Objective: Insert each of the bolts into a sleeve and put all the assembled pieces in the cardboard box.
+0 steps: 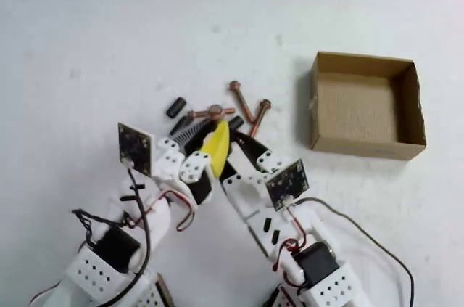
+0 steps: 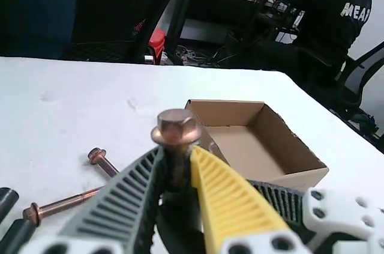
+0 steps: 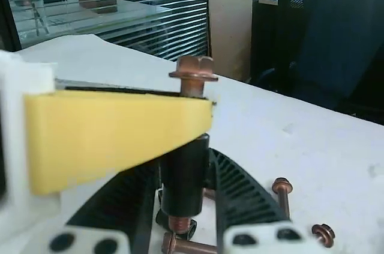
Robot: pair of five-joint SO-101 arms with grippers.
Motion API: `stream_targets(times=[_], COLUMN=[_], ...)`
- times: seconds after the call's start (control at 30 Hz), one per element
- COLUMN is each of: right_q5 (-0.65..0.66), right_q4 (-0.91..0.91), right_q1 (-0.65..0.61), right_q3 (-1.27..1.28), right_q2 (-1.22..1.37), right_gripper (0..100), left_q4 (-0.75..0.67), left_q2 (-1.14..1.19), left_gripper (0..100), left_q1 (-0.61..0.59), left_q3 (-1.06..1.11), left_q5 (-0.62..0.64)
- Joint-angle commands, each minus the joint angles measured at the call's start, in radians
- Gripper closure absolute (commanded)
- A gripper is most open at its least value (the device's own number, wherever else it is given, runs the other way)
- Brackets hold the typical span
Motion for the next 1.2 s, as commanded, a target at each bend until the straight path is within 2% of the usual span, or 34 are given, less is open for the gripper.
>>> stream_targets(times=[0.0, 0.2, 0.37, 0.43, 0.73, 0.97, 1.07, 1.17], right_q5=[-0.009, -0.008, -0.006, -0.006, 0.02, 0.072, 0.074, 0.074], right_q4=[-0.01, -0.012, -0.007, -0.005, 0.016, 0.064, 0.131, 0.248], right_q1=[0.044, 0.058, 0.058, 0.058, 0.074, 0.163, 0.226, 0.302], right_q3=[-0.064, -0.064, -0.064, -0.064, -0.06, -0.066, -0.121, -0.221], right_q2=[-0.025, -0.022, -0.022, -0.022, -0.021, -0.021, -0.019, -0.019], right_gripper=[98.2, 98.2, 98.2, 98.2, 98.2, 98.2, 98.2, 98.2], left_q4=[-0.009, -0.017, 0.0, 0.021, 0.017, 0.031, 0.16, 0.371], left_q2=[-0.012, -0.012, -0.012, -0.012, -0.012, -0.012, -0.012, -0.012], left_gripper=[98, 96, 81, 78, 78, 78, 81, 92], left_q1=[0.01, 0.001, 0.001, 0.001, -0.065, -0.151, -0.188, -0.222], left_q3=[-0.002, -0.002, 0.0, -0.002, -0.023, -0.12, -0.167, -0.253], left_q5=[-0.012, -0.02, -0.014, -0.014, -0.02, -0.02, -0.021, -0.104])
